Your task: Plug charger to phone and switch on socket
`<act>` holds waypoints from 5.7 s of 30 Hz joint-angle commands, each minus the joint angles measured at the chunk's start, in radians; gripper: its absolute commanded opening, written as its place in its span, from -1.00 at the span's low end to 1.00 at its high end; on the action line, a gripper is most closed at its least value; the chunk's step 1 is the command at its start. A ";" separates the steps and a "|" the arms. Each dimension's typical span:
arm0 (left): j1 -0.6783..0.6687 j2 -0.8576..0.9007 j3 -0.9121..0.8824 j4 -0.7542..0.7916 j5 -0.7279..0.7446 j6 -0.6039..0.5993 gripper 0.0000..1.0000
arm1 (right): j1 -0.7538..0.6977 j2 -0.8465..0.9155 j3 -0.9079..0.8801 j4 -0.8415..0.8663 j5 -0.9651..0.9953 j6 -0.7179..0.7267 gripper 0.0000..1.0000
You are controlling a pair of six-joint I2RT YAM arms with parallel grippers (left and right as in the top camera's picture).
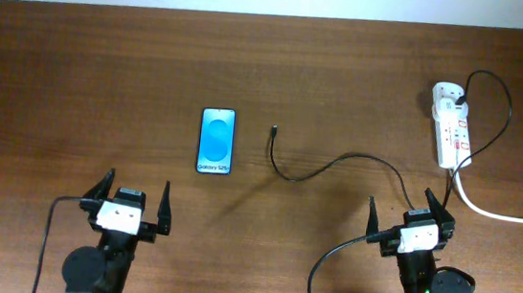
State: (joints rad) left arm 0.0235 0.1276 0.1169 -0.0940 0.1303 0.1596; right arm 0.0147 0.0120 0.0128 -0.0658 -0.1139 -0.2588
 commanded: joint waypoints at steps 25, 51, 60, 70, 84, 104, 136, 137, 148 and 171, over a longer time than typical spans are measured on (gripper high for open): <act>-0.003 0.253 0.094 0.067 0.118 -0.016 0.98 | 0.006 -0.008 -0.007 -0.001 -0.009 0.005 0.97; -0.003 0.881 0.631 -0.157 0.278 -0.016 0.99 | 0.006 -0.008 -0.007 -0.001 -0.009 0.005 0.97; -0.003 1.274 1.181 -0.696 0.390 -0.016 0.98 | 0.006 -0.008 -0.007 -0.001 -0.009 0.005 0.97; -0.003 1.371 1.262 -0.751 0.401 -0.016 0.98 | 0.006 -0.008 -0.007 -0.001 -0.009 0.005 0.97; -0.231 1.609 1.522 -0.782 0.004 -0.393 0.99 | 0.006 -0.008 -0.007 -0.001 -0.009 0.005 0.97; -0.291 2.006 1.698 -1.040 -0.085 -0.534 0.99 | 0.006 -0.008 -0.007 -0.001 -0.009 0.005 0.97; -0.327 2.224 1.697 -0.974 -0.113 -0.417 0.51 | 0.006 -0.008 -0.007 -0.001 -0.009 0.005 0.97; -0.327 2.224 1.697 -0.974 -0.107 -0.420 0.45 | 0.006 -0.008 -0.007 -0.001 -0.009 0.005 0.97; -0.315 2.224 1.807 -1.070 -0.108 -0.433 0.40 | 0.006 -0.008 -0.007 -0.001 -0.009 0.005 0.97; -0.303 2.227 1.764 -1.048 -0.021 -0.462 0.83 | 0.006 -0.008 -0.007 -0.001 -0.009 0.005 0.97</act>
State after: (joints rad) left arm -0.2737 2.3482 1.9095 -1.1370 0.0986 -0.2955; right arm 0.0147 0.0120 0.0128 -0.0654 -0.1139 -0.2592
